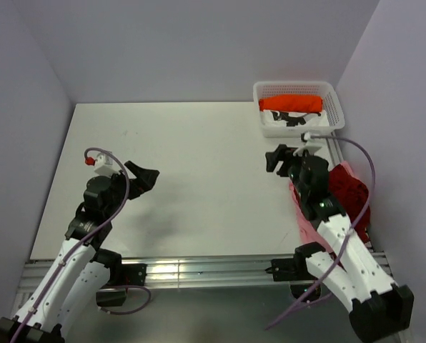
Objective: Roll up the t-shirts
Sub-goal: Place the rolled tshirt into the container
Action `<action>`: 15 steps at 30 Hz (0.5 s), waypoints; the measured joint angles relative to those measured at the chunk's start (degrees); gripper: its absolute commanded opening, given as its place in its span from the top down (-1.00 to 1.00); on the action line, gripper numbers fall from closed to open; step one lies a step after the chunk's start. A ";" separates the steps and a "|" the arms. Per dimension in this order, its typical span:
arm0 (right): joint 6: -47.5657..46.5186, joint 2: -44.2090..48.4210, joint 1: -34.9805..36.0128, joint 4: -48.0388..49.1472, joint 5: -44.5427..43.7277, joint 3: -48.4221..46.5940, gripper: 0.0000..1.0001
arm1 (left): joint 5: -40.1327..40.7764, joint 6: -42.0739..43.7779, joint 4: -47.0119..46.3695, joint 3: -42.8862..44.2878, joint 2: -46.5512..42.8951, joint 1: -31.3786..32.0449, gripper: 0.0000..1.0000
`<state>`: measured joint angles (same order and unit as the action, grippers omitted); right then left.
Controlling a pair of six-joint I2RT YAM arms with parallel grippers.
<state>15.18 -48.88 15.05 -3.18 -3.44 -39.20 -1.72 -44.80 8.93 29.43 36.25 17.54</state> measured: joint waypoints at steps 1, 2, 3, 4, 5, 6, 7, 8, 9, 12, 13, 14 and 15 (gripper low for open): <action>0.57 3.52 0.07 1.42 -0.24 3.28 -0.60 | -0.09 0.04 -0.02 -1.18 -1.62 0.00 -0.99; 1.07 6.71 0.09 2.62 -0.39 6.29 -0.60 | -0.24 0.13 -0.11 -2.03 -2.80 0.00 -0.99; 1.64 9.90 0.09 3.91 -0.52 9.18 -0.60 | -0.48 0.22 -0.13 -2.97 -4.31 0.00 -0.99; 2.03 13.16 0.09 5.44 -0.85 11.58 -0.60 | -0.74 0.48 -0.09 -3.74 -5.84 0.00 -0.99; 2.56 15.72 0.09 6.84 -1.29 14.16 -0.60 | -1.05 0.68 -0.04 -4.24 -6.91 0.00 -0.99; 3.23 18.18 0.09 7.78 -1.75 16.44 -0.60 | -1.20 0.96 -0.07 -4.85 -8.15 0.00 -0.99; 3.61 19.74 0.09 8.31 -1.84 17.88 -0.60 | -1.44 1.29 -0.04 -5.44 -9.46 0.00 -0.98; 4.15 21.27 0.09 9.01 -1.99 19.52 -0.60 | -1.44 1.66 -0.04 -6.16 -10.84 0.02 -0.98; 4.66 22.40 0.09 9.57 -2.08 20.90 -0.60 | -1.44 1.88 -0.15 -7.15 -12.35 0.09 -0.97; 5.88 25.35 0.09 10.45 -2.10 24.85 -0.60 | -1.42 2.45 -0.09 -9.90 -15.30 0.24 -0.97; 6.14 26.40 0.09 10.49 -2.14 26.27 -0.61 | -1.42 2.60 -0.07 -10.62 -15.67 0.28 -0.97; 6.51 27.36 0.09 11.04 -2.14 27.58 -0.62 | -1.46 2.84 0.09 -11.34 -15.93 0.33 -0.96; 6.82 28.35 0.09 11.19 -2.19 28.92 -0.62 | -1.44 3.17 0.35 -11.65 -15.98 0.33 -0.97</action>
<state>22.00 -20.53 15.14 8.01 -5.63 -10.28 -3.16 -41.63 9.28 17.78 20.27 17.87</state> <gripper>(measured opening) 0.803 0.986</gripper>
